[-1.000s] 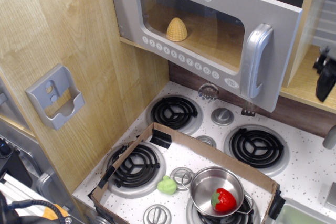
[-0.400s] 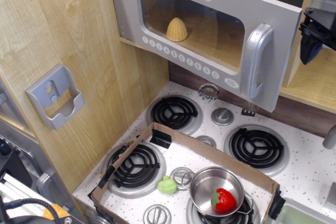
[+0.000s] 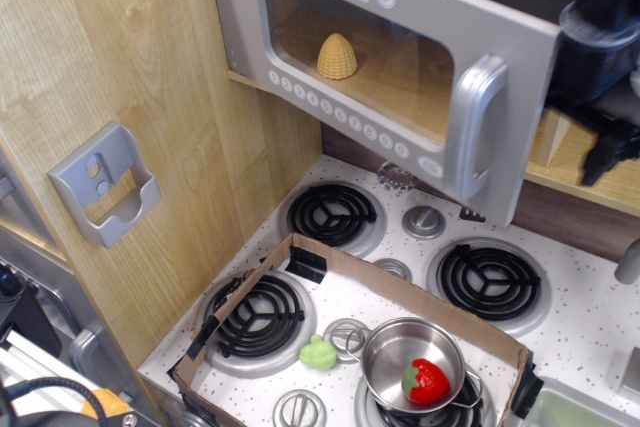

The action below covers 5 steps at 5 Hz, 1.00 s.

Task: Open microwave

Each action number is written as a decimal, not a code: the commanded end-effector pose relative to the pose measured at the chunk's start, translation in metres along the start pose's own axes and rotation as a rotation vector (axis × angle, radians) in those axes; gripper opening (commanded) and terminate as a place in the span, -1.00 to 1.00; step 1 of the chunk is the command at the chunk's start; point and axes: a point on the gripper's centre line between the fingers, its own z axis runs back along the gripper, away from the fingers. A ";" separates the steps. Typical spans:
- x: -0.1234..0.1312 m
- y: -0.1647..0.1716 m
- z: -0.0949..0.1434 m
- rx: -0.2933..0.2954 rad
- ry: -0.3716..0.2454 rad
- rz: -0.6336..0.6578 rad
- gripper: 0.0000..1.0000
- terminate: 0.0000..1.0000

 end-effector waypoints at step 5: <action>-0.147 0.030 0.033 0.016 0.092 0.350 1.00 -1.00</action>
